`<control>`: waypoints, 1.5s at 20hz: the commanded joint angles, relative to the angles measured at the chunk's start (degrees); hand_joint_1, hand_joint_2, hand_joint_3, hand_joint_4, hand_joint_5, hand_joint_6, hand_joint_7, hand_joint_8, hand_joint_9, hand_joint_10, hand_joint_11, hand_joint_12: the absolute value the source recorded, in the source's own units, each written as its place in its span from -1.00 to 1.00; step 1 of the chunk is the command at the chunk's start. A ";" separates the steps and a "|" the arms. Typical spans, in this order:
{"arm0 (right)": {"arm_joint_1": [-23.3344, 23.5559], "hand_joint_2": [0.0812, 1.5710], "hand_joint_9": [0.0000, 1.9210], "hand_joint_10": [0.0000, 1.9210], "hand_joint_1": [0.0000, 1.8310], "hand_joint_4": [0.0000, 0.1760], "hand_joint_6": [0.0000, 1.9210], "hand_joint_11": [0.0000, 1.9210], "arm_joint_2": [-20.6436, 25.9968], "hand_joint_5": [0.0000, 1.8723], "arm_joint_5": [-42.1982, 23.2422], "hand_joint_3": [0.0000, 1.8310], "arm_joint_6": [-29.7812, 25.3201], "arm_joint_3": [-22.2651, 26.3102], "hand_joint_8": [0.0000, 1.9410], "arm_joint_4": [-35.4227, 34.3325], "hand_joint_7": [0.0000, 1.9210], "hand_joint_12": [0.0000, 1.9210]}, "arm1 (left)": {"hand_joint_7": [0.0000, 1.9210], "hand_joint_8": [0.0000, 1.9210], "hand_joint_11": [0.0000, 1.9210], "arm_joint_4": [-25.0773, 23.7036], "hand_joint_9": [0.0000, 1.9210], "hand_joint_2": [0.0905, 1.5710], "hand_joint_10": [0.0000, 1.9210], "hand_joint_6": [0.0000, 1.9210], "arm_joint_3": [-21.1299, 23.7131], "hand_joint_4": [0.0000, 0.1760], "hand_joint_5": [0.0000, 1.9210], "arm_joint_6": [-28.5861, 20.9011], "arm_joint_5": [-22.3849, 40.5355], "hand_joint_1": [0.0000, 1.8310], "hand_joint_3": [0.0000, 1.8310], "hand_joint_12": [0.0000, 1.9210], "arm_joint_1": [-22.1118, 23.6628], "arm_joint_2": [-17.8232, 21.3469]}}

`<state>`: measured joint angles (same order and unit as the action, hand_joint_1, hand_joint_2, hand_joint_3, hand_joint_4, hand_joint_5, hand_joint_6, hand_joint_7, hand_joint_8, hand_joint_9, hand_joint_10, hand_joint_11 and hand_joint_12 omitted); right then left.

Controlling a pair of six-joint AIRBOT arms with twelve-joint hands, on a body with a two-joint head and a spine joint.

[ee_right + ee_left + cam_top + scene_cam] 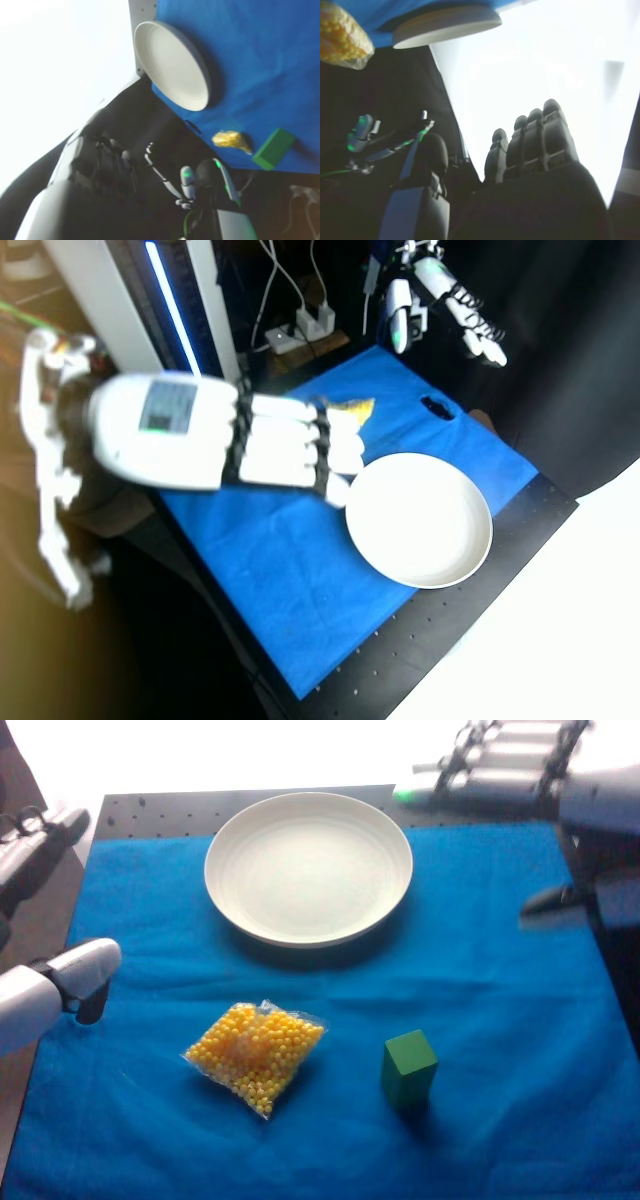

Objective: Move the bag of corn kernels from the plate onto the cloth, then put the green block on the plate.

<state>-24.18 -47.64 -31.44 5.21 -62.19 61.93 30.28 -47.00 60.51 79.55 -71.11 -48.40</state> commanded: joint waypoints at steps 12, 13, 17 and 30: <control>0.41 0.42 -0.90 -0.59 0.12 -0.97 -0.97 -1.00 -8.36 -0.72 -8.09 -0.99 -27.68 -1.28 -0.99 32.02 -0.79 0.39 | -1.00 -1.00 -1.00 0.51 -1.00 0.77 -1.00 -1.00 0.33 -0.43 -1.00 -0.01 9.57 -0.51 -0.99 -1.00 -0.42 0.42; 0.41 0.43 -0.90 -0.60 0.11 -1.00 -0.98 -1.00 -9.84 -0.72 -8.10 -0.99 -28.02 -1.70 -1.00 33.26 -0.80 0.43 | -1.00 -1.00 -0.99 0.53 -1.00 0.76 -1.00 -1.00 0.33 -0.42 -1.00 -0.01 9.56 -0.51 -0.99 -1.00 -0.42 0.41; 0.41 0.49 -0.91 -0.62 0.00 -1.00 -1.00 -1.00 -14.08 -0.78 -8.10 -0.98 -28.33 -3.75 -1.00 34.52 -0.79 0.43 | -1.00 -1.00 -1.00 0.62 -1.00 0.76 -1.00 -1.00 0.32 -0.44 -1.00 -0.01 9.54 -0.54 -1.00 -1.00 -0.43 0.29; -2.38 0.54 -0.07 0.43 0.26 -0.82 0.41 -0.26 -17.23 -0.21 -8.09 -1.00 -32.15 -5.79 0.34 38.54 -0.16 0.79 | -1.00 -1.00 -1.00 0.78 -1.00 0.76 -1.00 -1.00 0.20 -0.15 -1.00 -0.02 9.33 -0.52 -1.00 -1.00 -0.43 0.12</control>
<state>-26.74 -64.77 -38.59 -27.00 -67.99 103.57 32.34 -46.52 60.55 82.11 -71.83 -48.36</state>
